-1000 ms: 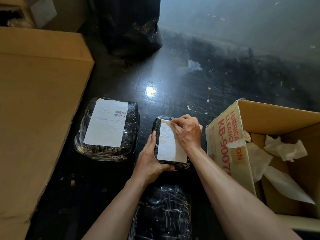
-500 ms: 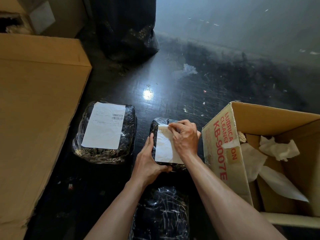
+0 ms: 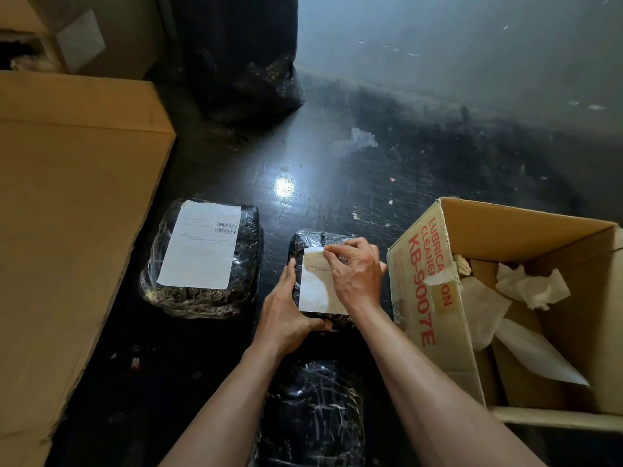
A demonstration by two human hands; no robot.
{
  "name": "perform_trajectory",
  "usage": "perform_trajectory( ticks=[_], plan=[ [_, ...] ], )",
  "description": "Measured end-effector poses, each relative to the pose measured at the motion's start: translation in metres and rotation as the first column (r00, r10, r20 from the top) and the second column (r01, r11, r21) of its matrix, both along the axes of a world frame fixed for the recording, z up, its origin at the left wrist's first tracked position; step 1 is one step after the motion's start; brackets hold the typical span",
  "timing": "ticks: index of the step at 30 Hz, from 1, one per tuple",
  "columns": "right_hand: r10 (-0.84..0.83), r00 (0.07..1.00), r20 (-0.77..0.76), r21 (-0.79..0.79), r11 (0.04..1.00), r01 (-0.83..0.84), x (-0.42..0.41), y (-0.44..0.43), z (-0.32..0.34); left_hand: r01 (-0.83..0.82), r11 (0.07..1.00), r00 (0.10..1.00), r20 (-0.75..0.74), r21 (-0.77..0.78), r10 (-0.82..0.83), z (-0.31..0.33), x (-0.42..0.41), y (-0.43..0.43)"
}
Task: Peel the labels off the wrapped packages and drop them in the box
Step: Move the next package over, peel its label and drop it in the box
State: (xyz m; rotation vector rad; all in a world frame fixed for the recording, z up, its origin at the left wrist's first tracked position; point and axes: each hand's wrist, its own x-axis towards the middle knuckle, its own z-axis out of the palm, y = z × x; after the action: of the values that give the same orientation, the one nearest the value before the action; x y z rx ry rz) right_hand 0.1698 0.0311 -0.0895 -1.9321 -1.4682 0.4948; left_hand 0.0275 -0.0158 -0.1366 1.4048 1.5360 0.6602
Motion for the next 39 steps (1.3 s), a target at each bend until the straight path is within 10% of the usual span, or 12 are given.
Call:
perform_trajectory(
  ticks=[39],
  plan=[
    [0.123,0.981,-0.150,-0.041,0.991,-0.131,0.018,-0.020,0.027,-0.001,0.999,1.000,0.013,-0.046,0.001,0.009,0.000,0.000]
  ],
)
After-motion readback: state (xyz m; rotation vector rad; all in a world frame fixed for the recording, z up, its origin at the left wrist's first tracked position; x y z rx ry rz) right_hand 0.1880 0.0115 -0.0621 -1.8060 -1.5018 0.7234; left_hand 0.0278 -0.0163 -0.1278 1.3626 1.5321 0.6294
